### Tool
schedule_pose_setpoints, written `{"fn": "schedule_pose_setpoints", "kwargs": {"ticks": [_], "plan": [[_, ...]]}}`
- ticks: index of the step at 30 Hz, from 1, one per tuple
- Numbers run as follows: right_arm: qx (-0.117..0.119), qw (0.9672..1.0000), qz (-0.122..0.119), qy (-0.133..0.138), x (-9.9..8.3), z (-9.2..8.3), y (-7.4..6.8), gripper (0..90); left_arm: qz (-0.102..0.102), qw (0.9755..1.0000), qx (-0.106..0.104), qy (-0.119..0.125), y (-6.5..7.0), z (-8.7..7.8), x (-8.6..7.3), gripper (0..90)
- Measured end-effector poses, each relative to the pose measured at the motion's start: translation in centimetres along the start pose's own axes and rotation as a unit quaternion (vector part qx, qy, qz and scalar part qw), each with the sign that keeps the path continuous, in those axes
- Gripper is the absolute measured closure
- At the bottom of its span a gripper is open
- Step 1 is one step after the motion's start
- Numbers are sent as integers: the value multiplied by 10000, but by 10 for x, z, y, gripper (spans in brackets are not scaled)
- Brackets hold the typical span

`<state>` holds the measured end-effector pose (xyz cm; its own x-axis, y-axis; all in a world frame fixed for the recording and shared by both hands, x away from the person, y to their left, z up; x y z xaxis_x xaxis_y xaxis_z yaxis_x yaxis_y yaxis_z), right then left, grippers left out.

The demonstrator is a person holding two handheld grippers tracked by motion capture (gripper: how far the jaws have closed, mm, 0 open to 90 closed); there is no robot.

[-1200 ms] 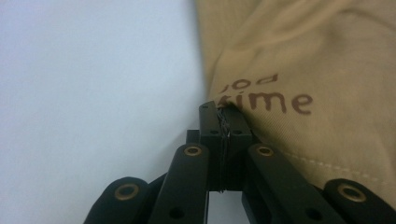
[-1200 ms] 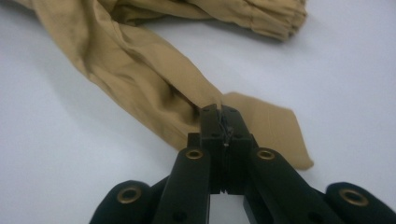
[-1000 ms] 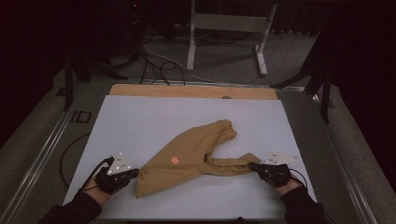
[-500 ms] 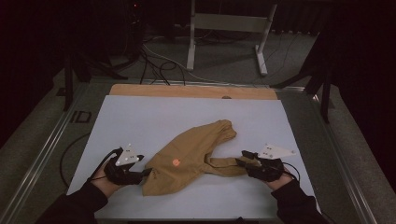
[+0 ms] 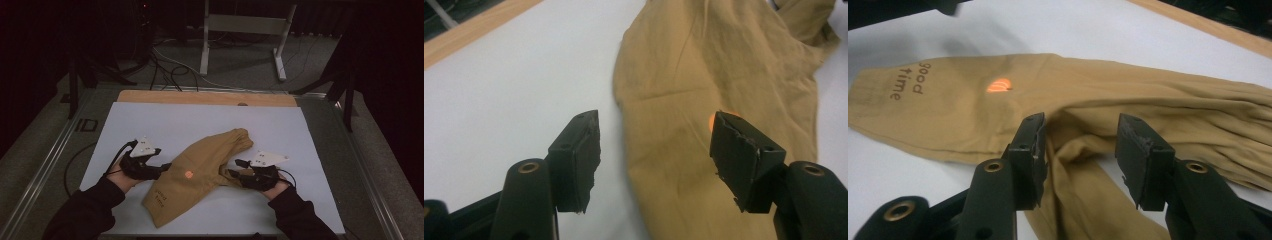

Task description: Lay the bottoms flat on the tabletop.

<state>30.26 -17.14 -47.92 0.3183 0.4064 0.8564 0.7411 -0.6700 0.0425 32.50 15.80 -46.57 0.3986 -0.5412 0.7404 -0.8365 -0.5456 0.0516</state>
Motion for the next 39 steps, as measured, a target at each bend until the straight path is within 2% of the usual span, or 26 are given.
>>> {"fn": "schedule_pose_setpoints", "kwargs": {"ticks": [4,7,9,12,17,18,19,21,22,24,26,33,35,39], "plan": [[-25,9999,-26,-134,-1,11,-6,549,-17,9999,-102,-123,-2,21,4,359],[-42,9997,-20,-247,-3,20,-7,549,7,9997,-100,-211,-6,37,9,358],[-88,9993,-18,-351,-5,26,-7,549,-4,9997,-104,-209,-7,40,10,358],[-184,9982,-38,-577,-11,37,-9,553,105,9991,-98,-391,-12,58,16,343],[-192,9968,-21,-780,-18,42,-10,584,119,9983,-164,-543,-17,74,15,333],[-250,9953,-56,-930,-21,42,-9,622,56,9979,-173,-615,-20,82,14,327],[-236,9951,-62,-958,-22,43,-8,658,56,9979,-173,-615,-20,82,14,327],[-272,9938,-73,-1078,-25,44,-8,749,-3,9970,-181,-752,-25,92,12,328],[-238,9930,-112,-1152,-27,44,-9,818,-17,9968,-193,-778,-26,94,11,328],[-250,9920,-200,-1221,-29,44,-10,875,-81,9966,-237,-783,-29,98,10,328],[-206,9919,-252,-1230,-29,44,-10,884,-121,9965,-316,-761,-30,103,9,336],[-201,9923,-316,-1182,-28,42,-10,886,-136,9957,-323,-860,-32,117,10,363],[-201,9925,-320,-1163,-28,42,-10,886,-228,9962,-324,-772,-34,122,12,364],[-203,9928,-344,-1129,-29,41,-10,886,-317,9962,-279,-755,-39,125,15,365]]}}
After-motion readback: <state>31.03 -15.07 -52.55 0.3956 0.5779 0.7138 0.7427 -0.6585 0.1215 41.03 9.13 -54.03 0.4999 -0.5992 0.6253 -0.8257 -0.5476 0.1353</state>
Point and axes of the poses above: each handheld gripper's, and its own axes: z roughly forward along the jaws, x roughly out of its top, y roughly to its right, the point moved 3 cm from there along z, roughly forward along the jaws, and after that the axes turned 8 degrees about -x, right-handed, at the moved point
